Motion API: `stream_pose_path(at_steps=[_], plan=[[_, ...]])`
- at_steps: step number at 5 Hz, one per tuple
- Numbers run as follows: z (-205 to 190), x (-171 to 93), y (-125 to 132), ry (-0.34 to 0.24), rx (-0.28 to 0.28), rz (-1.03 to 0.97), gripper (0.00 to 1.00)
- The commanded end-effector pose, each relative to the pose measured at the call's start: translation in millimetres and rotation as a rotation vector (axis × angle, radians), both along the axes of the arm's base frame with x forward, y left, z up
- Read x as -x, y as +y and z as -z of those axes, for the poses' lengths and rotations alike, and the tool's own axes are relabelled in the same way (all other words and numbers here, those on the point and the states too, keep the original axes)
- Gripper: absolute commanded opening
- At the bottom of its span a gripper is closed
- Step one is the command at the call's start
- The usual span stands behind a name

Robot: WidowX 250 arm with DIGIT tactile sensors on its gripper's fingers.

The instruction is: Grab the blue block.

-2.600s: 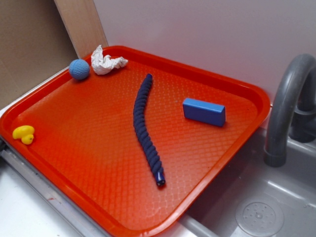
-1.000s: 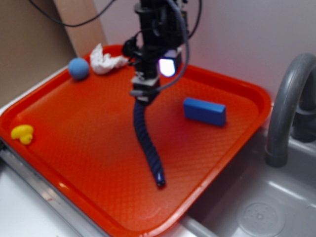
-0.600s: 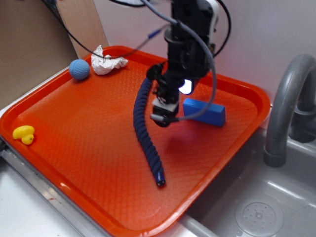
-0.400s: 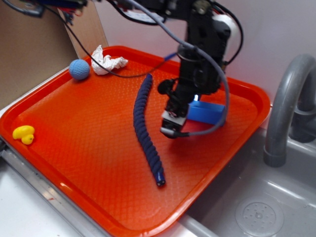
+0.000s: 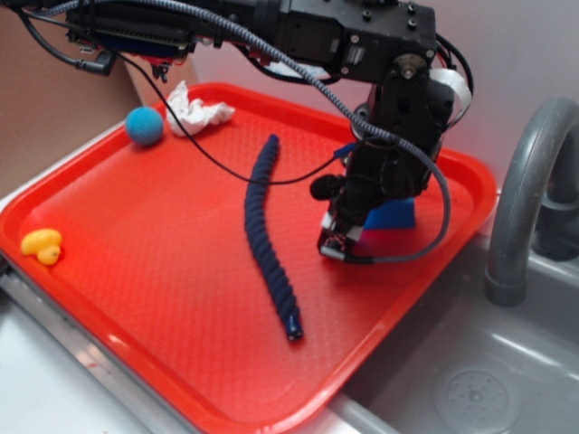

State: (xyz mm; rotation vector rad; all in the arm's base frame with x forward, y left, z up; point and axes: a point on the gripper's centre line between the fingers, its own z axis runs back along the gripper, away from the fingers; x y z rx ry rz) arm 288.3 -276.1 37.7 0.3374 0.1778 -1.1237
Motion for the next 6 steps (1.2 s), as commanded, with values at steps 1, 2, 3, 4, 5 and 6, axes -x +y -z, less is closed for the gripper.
stream_pose_path(at_steps=[1,2,3,4,5,6], plan=[[-79.5,28.2,42.8,-0.139,0.107,-0.347,0.00],[-125.6,39.2,92.1,-0.152,0.156,-0.600,0.00],[-150.2,63.0,142.4,-0.153,0.221,-0.856,0.00],[-169.0,95.3,181.4,-0.165,0.302,-1.110,0.00],[-187.8,122.6,206.0,-0.271,0.340,-1.347,0.00],[-184.6,123.5,203.9,-0.236,0.352,-1.428,0.00]])
